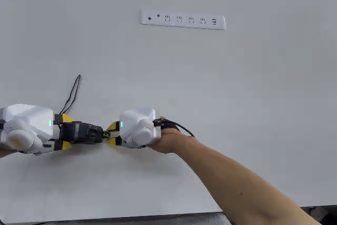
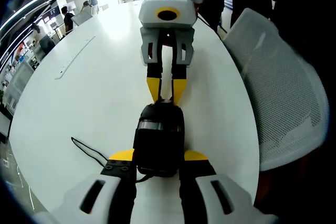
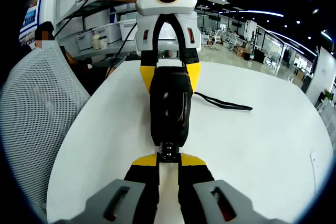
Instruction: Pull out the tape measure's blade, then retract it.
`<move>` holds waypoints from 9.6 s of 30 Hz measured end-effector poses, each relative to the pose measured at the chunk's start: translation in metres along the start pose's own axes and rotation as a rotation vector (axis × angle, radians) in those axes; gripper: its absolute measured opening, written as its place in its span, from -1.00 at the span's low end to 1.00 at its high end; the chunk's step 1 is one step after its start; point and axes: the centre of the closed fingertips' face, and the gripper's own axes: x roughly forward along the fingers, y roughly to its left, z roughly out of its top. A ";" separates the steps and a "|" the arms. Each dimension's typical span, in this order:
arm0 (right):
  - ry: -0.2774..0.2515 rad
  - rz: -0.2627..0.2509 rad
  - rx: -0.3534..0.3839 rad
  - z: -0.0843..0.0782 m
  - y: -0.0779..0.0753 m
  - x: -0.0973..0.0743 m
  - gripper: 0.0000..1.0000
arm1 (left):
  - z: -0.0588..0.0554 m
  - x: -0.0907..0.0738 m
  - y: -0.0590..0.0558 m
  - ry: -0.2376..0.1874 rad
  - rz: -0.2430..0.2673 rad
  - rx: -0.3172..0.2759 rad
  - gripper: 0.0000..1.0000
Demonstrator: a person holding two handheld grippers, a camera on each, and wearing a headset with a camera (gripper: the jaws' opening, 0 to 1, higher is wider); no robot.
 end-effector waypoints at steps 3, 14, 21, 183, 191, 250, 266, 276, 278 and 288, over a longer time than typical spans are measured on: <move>0.000 0.000 -0.002 0.000 -0.001 -0.001 -0.79 | 0.001 -0.001 0.000 0.000 0.001 -0.001 -0.45; 0.003 0.001 -0.013 -0.002 -0.001 -0.007 -0.79 | 0.002 -0.004 0.002 0.002 0.003 -0.004 -0.45; 0.004 0.000 -0.014 -0.004 -0.001 -0.012 -0.79 | -0.001 -0.001 0.003 0.003 0.004 -0.005 -0.45; 0.065 0.018 -0.005 -0.080 -0.005 -0.094 -0.79 | 0.000 0.006 0.006 0.032 0.010 -0.012 -0.45; 0.063 0.017 -0.004 -0.082 -0.006 -0.099 -0.79 | 0.002 0.005 0.006 0.035 0.011 -0.010 -0.45; 0.090 0.010 0.030 -0.118 -0.001 -0.139 -0.79 | -0.002 0.008 0.004 0.055 0.004 -0.003 -0.45; 0.098 0.010 0.035 -0.124 -0.002 -0.146 -0.79 | -0.001 0.007 0.005 0.063 0.003 0.000 -0.45; 0.102 0.009 0.041 -0.128 -0.002 -0.150 -0.79 | -0.006 0.008 0.006 0.068 0.002 0.002 -0.45; 0.102 0.010 0.044 -0.130 -0.001 -0.151 -0.79 | -0.008 0.009 0.007 0.069 0.001 0.002 -0.45; 0.104 0.006 0.052 -0.136 -0.002 -0.156 -0.79 | -0.009 0.010 0.008 0.074 0.001 0.002 -0.45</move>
